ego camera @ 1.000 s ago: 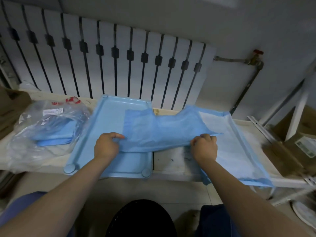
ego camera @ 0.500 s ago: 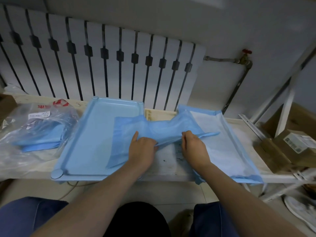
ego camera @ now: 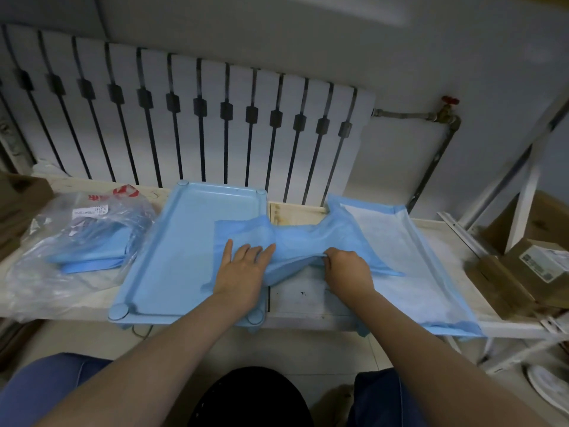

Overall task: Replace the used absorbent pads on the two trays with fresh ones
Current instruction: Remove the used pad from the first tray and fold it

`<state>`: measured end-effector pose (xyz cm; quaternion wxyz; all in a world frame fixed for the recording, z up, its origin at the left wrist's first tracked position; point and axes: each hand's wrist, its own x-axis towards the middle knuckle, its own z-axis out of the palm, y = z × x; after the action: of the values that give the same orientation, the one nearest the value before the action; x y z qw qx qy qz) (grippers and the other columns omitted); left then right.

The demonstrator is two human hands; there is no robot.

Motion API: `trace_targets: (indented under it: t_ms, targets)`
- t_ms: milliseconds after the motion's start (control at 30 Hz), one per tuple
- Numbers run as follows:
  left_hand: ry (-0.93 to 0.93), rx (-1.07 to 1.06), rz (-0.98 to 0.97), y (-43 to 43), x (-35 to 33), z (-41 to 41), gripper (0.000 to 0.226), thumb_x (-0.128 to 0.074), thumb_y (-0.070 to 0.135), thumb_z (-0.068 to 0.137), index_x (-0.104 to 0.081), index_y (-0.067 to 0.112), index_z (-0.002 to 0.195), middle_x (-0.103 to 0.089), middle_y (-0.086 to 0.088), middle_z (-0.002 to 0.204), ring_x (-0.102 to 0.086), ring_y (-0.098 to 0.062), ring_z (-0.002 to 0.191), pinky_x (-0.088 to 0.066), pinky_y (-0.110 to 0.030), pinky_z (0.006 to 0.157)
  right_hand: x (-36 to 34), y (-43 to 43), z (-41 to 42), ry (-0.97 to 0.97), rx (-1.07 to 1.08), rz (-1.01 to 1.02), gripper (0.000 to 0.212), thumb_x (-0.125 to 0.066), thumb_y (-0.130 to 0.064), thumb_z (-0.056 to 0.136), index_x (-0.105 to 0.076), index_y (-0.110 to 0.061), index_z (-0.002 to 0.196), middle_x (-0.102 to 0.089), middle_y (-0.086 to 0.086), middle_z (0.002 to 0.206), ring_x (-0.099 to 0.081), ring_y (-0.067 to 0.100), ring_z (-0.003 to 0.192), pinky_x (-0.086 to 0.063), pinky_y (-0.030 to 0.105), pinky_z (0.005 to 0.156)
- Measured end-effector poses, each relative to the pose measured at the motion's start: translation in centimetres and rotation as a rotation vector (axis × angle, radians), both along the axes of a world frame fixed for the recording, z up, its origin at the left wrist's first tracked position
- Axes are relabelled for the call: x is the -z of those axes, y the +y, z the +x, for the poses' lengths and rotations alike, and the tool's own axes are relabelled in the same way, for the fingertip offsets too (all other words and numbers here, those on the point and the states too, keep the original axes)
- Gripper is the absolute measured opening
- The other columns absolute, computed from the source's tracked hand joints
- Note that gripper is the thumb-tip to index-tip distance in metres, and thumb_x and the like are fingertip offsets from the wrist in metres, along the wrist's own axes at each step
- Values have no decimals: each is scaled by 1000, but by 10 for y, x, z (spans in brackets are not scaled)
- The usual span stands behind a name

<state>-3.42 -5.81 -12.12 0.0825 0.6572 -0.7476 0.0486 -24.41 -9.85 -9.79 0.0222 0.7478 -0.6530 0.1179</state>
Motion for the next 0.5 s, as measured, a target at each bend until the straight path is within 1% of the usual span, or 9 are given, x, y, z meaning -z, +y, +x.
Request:
trace_targets:
  t_ms: [67, 133, 233, 267, 333, 400, 433, 467, 500]
  targets:
    - [10, -23, 14, 6, 7, 6, 77, -49, 14, 92, -2, 22, 153, -27, -2, 153, -17, -22, 145, 11, -50, 115, -3, -1, 0, -6, 32, 12, 19, -45, -12, 94, -62, -10, 99, -69, 9, 93, -63, 26, 84, -47, 31, 70]
    - [52, -22, -19, 8, 7, 10, 73, -48, 14, 93, -6, 22, 153, -32, -1, 151, -21, -21, 144, 11, -50, 115, -9, -2, 0, 17, 48, 28, 19, -46, -13, 95, -62, -10, 105, -69, 10, 98, -63, 25, 89, -47, 31, 74]
    - [130, 45, -144, 4, -6, 15, 51, -43, 24, 100, -29, 27, 149, -47, 1, 141, -36, -20, 136, 6, -48, 116, -27, -7, 2, 112, 62, 113, 24, -50, -15, 95, -58, -10, 117, -65, 10, 114, -62, 25, 104, -46, 32, 87]
    - [140, 55, -167, -1, -15, 17, 44, -43, 25, 100, -39, 29, 144, -52, 3, 137, -40, -19, 133, 5, -47, 116, -35, -10, 3, 94, 79, 134, 26, -49, -15, 96, -57, -10, 120, -63, 11, 118, -60, 25, 108, -46, 33, 91]
    - [100, 30, -155, -15, -39, 21, 37, -45, 22, 99, -53, 35, 132, -59, 8, 126, -45, -14, 127, 3, -44, 117, -55, -17, 5, 30, 101, 125, 27, -44, -16, 98, -57, -11, 121, -63, 12, 118, -59, 28, 110, -46, 34, 91]
    - [116, -32, -169, -31, -70, 28, 38, -47, 11, 94, -59, 34, 122, -66, 11, 112, -55, -12, 113, -6, -38, 117, -77, -24, 8, -1, 84, 90, 29, -40, -15, 98, -60, -12, 118, -65, 13, 115, -60, 30, 107, -46, 33, 87]
    - [167, -60, -186, -37, -83, 30, 39, -47, 5, 92, -61, 31, 118, -68, 11, 107, -59, -13, 105, -15, -34, 114, -83, -26, 7, 6, 82, 80, 29, -38, -15, 98, -61, -12, 115, -65, 13, 113, -60, 30, 105, -46, 33, 84]
    - [233, -78, -235, -45, -105, 33, 37, -45, 4, 91, -61, 27, 114, -70, 10, 103, -61, -14, 98, -27, -30, 105, -98, -30, 10, -10, 85, 48, 29, -37, -15, 97, -63, -11, 111, -66, 14, 111, -60, 31, 104, -45, 32, 81]
    - [302, -88, -267, -50, -117, 35, 30, -44, 8, 94, -62, 25, 110, -71, 9, 99, -63, -15, 92, -36, -28, 93, -105, -34, 10, -36, 89, 39, 28, -38, -16, 97, -64, -9, 106, -66, 15, 109, -60, 33, 102, -44, 32, 78]
